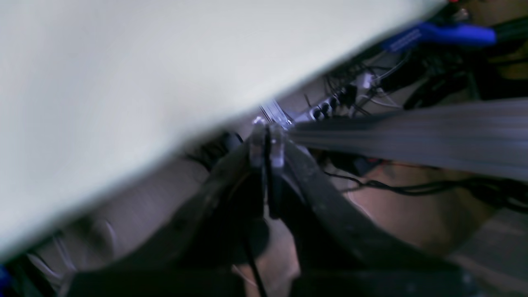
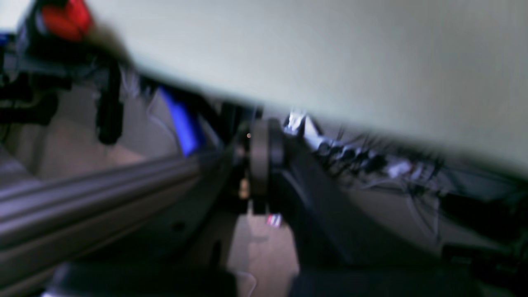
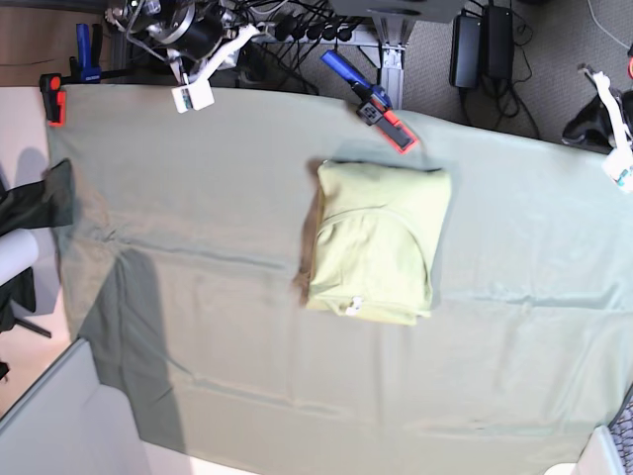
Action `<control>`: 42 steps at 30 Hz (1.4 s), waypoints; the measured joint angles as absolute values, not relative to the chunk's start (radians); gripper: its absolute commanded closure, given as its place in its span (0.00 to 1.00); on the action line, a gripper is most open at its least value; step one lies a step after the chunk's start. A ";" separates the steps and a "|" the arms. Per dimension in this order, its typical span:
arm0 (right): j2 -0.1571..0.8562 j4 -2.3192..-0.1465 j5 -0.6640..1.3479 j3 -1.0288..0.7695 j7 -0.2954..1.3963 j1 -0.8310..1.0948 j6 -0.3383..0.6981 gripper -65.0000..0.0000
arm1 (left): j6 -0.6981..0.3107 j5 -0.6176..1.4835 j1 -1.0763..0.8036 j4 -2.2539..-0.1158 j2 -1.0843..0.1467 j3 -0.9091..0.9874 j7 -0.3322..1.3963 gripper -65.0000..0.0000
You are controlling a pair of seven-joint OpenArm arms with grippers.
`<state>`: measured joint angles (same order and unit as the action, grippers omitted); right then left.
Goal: Fold the T-shirt properly
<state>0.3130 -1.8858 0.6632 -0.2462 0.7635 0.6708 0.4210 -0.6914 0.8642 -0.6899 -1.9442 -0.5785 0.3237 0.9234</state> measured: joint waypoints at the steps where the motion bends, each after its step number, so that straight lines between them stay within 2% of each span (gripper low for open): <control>1: 0.313 -1.887 0.663 -0.246 0.764 0.691 0.421 1.00 | -0.692 0.861 -0.727 -1.943 -0.564 0.334 0.926 1.00; 7: 0.313 -1.891 0.661 -0.246 0.761 0.807 0.421 1.00 | -0.690 0.772 -0.871 -1.884 -0.481 0.334 0.923 1.00; 13: 0.313 -1.794 0.632 -0.246 0.758 0.864 0.420 1.00 | -0.689 0.692 -0.855 -1.618 -0.474 0.215 0.970 1.00; 18: 0.314 -1.595 0.607 -0.237 0.753 0.843 0.419 1.00 | -0.680 0.545 -0.736 -1.312 -0.470 0.031 0.965 1.00; 22: 0.313 -1.408 0.542 -0.205 0.749 0.788 0.418 1.00 | -0.555 0.447 -0.588 -1.037 -0.465 -0.106 0.868 1.00; 24: 0.313 -1.298 0.497 -0.180 0.756 0.736 0.414 1.00 | -0.554 0.435 -0.489 -0.912 -0.460 -0.161 0.791 1.00; 30: 0.308 -0.968 0.430 -0.094 0.767 0.535 0.405 1.00 | -0.541 0.406 -0.190 -0.599 -0.363 -0.299 0.712 1.00; 36: 0.254 -0.773 0.363 -0.069 0.791 0.368 0.399 1.00 | -0.429 0.382 -0.067 -0.471 -0.286 -0.472 0.647 1.00; 38: 0.235 -0.759 0.347 -0.067 0.790 0.334 0.399 1.00 | -0.379 0.362 -0.063 -0.471 -0.267 -0.512 0.630 1.00; 42: 0.227 -0.758 0.340 -0.067 0.765 0.284 0.399 1.00 | -0.351 0.348 -0.069 -0.470 -0.226 -0.535 0.591 1.00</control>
